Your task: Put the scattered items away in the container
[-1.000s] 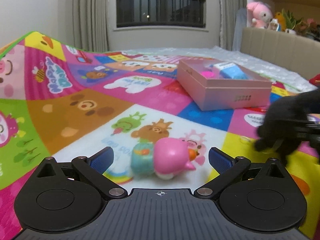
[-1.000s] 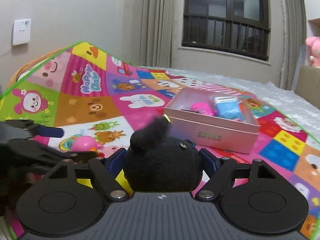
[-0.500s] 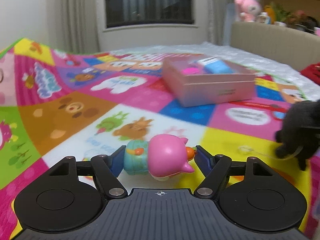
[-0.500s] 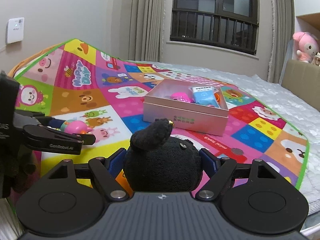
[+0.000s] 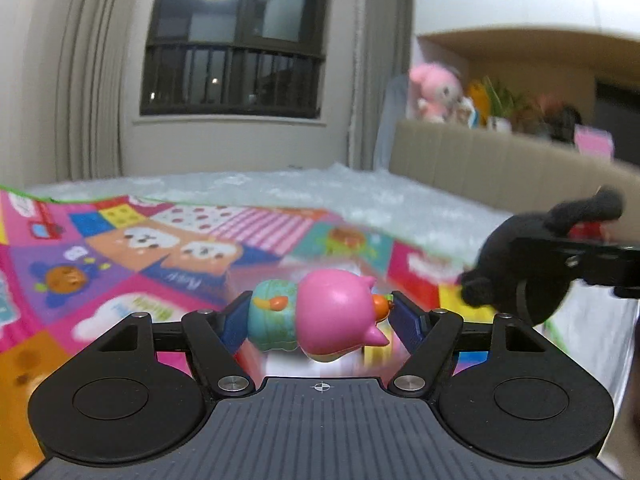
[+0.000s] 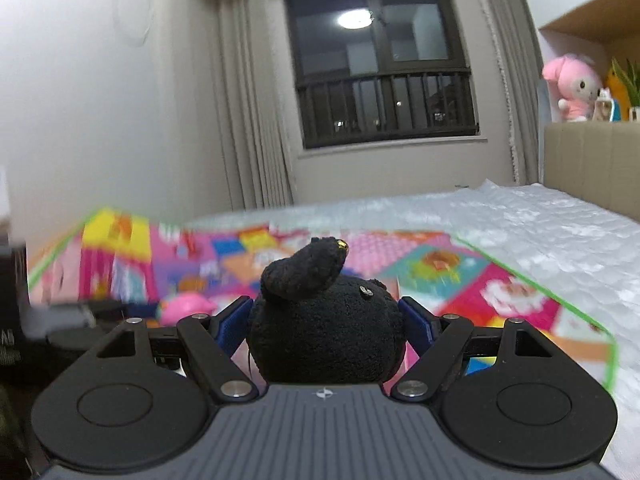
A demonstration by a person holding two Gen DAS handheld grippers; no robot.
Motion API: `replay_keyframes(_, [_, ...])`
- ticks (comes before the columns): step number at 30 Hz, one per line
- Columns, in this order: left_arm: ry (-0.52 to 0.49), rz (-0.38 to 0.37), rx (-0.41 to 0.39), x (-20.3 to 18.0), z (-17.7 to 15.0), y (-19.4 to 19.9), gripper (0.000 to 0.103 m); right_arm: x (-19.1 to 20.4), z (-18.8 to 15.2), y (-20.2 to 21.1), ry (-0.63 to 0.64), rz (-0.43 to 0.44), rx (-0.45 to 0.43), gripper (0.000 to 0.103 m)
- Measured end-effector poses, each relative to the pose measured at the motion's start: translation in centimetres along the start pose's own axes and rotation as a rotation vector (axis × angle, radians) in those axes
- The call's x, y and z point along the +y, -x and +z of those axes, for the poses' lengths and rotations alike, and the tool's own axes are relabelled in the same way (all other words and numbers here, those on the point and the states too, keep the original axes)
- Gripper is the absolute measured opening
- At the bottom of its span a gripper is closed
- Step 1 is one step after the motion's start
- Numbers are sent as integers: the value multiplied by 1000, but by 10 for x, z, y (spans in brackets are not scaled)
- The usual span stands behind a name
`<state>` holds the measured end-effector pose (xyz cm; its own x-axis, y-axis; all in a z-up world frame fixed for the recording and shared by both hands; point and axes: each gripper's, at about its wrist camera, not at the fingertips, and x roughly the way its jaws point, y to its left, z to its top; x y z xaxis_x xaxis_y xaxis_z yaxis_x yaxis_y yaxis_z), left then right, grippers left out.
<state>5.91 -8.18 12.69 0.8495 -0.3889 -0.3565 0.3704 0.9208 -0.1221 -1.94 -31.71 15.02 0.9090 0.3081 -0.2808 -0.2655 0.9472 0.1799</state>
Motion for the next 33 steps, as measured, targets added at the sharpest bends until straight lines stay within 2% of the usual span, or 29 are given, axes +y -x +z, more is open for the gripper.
replay_keyframes(2, [61,-37,-23,14,21,-31,79,-13,21,-39,-75,18,-20,80])
replay_keyframes(3, [96,-57,-32,21,27,-44,85,-21,28,-58,-119,29,-32,82])
replay_keyframes(4, [142,-75,-26,30,31,-60,95,-31,33,-79,-167,43,-31,91])
replay_keyframes(5, [180,-80,-16,38,31,-69,96,-40,34,-96,-209,60,-12,96])
replay_keyframes(6, [217,-77,-5,46,28,-80,96,-50,33,-113,-259,73,14,97])
replay_keyframes(8, [225,-68,29,53,17,-94,96,-68,23,-137,-345,81,68,96])
replay_keyframes(10, [194,-36,50,55,0,-99,100,-82,9,-142,-371,78,82,97])
replay_keyframes(13, [179,-12,74,50,-28,-97,101,-91,-13,-140,-336,8,82,103])
replay_keyframes(16, [158,4,77,44,-52,-82,103,-94,-31,-148,-317,-47,169,103])
replay_keyframes(19, [133,50,63,35,-63,-59,103,-95,-46,-159,-331,-22,274,103])
replay_keyframes(21, [125,85,48,29,-72,-43,103,-89,-51,-161,-323,-13,303,103])
replay_keyframes(22, [116,80,58,27,-76,-39,103,-87,-51,-162,-318,-5,306,103])
replay_keyframes(25, [60,19,174,21,-83,-49,103,-78,-50,-168,-306,57,326,103])
replay_keyframes(26, [57,2,205,22,-84,-56,103,-73,-49,-167,-290,48,329,103])
replay_keyframes(29, [88,-26,204,30,-81,-62,103,-57,-48,-170,-220,27,343,103])
replay_keyframes(33, [99,28,174,55,-73,-51,103,-33,-42,-189,-179,77,385,103])
